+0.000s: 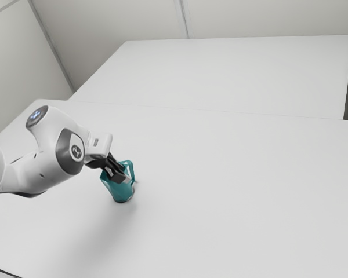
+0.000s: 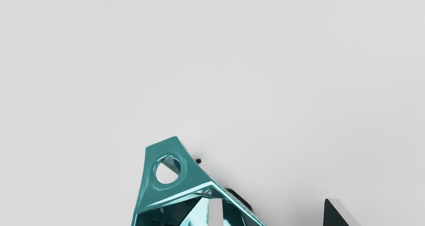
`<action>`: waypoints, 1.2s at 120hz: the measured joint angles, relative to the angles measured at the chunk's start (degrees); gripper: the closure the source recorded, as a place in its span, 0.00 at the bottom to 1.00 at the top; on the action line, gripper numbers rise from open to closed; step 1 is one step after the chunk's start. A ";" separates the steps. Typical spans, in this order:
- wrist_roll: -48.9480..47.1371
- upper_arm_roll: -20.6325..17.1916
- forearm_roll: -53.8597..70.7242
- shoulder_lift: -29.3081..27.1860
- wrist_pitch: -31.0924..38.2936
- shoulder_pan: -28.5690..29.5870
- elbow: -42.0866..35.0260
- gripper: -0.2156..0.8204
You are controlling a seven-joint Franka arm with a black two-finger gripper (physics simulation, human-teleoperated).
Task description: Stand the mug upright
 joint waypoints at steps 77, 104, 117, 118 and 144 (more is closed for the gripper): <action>-11.71 2.57 21.59 7.02 -20.37 0.09 33.29 0.49; -25.81 20.11 36.12 24.94 -39.24 -16.73 58.79 0.33; -32.50 28.51 39.21 34.76 -48.24 -26.77 73.83 0.28; -33.01 29.20 39.37 35.38 -48.94 -27.58 74.84 0.28; -44.03 33.36 41.31 39.94 -60.71 -33.66 82.24 0.23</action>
